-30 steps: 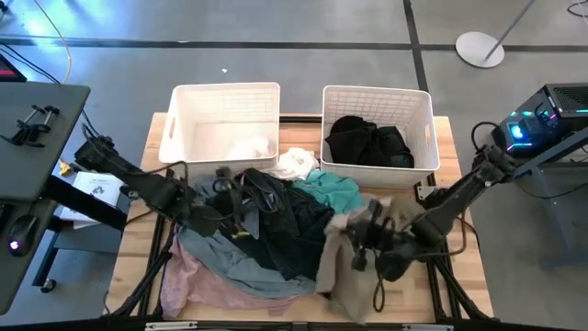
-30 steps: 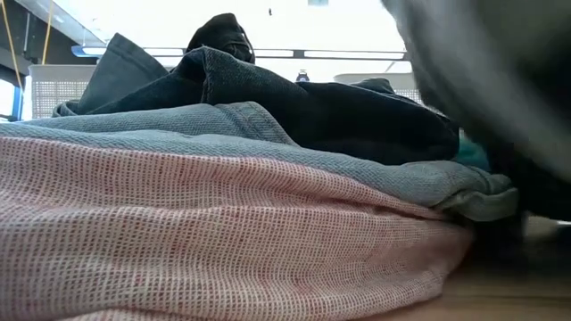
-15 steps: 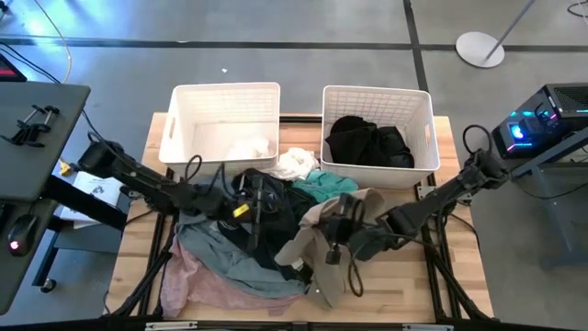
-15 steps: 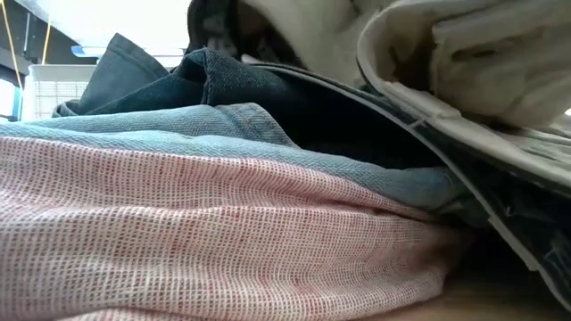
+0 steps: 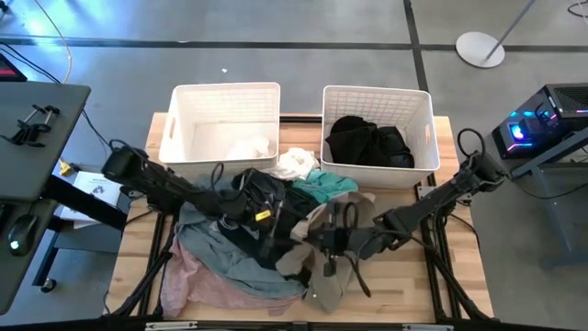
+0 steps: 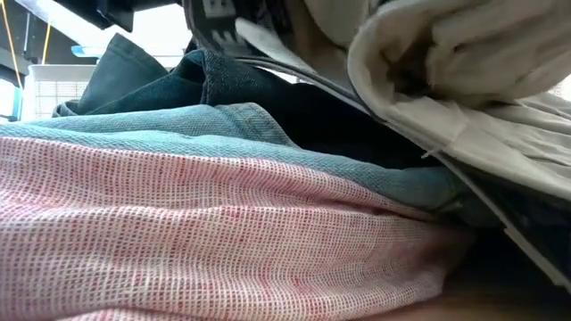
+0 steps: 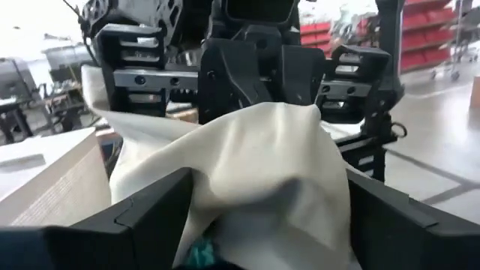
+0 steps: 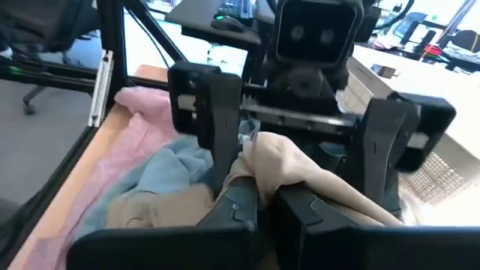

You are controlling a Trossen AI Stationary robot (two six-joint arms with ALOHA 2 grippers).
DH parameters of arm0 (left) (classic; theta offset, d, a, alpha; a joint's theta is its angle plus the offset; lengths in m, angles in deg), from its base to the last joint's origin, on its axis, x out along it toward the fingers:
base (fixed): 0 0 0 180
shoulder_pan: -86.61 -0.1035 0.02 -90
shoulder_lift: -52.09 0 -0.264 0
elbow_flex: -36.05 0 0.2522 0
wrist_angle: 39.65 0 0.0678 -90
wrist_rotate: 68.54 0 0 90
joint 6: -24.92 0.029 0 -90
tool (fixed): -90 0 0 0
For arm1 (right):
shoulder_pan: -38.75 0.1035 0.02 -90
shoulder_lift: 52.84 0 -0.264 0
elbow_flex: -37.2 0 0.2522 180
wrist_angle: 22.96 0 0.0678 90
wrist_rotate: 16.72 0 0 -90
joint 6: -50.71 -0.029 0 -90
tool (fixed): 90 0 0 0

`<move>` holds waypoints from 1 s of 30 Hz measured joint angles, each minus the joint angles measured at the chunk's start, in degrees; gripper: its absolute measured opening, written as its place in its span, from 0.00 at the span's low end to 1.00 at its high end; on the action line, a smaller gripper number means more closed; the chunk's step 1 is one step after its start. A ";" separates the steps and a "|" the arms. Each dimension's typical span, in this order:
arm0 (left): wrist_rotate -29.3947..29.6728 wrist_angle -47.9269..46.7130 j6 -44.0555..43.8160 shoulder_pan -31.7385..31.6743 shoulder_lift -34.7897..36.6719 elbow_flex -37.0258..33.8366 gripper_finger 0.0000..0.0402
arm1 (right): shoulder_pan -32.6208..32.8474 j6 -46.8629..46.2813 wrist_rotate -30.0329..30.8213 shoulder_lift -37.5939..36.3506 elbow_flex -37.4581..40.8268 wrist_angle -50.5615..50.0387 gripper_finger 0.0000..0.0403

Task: Sort clothes
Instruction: Put the brown shorts into the left white bin

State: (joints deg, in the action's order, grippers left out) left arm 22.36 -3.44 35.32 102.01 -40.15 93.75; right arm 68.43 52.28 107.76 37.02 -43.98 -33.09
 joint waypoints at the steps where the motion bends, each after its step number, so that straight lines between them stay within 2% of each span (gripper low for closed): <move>1: -0.01 1.48 0.02 0.04 -0.70 -0.02 0.76 | 0.00 0.02 -0.02 0.00 0.00 0.28 0.01; 5: 0.18 3.03 0.88 0.58 -3.01 0.66 0.72 | -0.08 0.35 -0.10 -0.01 0.00 3.19 0.01; 8: 0.40 2.38 2.80 1.01 -4.08 1.70 0.64 | -0.09 2.11 -0.28 -0.07 -0.02 5.21 0.01; 10: 0.41 2.21 3.85 1.44 -4.59 2.08 0.55 | -0.09 1.56 -0.19 -0.07 -0.02 6.06 0.02; 13: 1.82 1.90 4.98 2.08 -4.75 2.17 0.36 | -0.83 -2.57 0.90 -0.07 -0.04 6.50 0.07; 16: 3.82 0.10 6.08 2.62 -3.86 2.12 0.12 | -1.23 -4.33 1.02 -0.18 -0.12 5.89 0.17; 18: 6.28 -2.04 6.93 3.21 -2.73 2.08 0.04 | -1.17 -5.28 0.96 -0.46 -0.15 5.40 0.26; 24: 26.37 -11.36 17.36 8.08 5.68 1.95 0.01 | 1.17 -12.63 1.64 -4.76 -0.37 -2.91 0.54; 27: 38.02 -13.22 24.98 11.41 12.12 1.97 0.01 | 4.44 -17.79 5.34 -6.98 -0.39 -8.82 0.60; 30: 49.30 -10.97 37.68 14.53 18.54 2.22 0.01 | 8.69 -19.86 12.89 -8.13 -0.39 -12.41 0.61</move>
State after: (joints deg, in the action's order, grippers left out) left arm 71.67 -14.41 72.99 116.54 -21.61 95.96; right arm 77.12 32.42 120.65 28.90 -44.37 -45.50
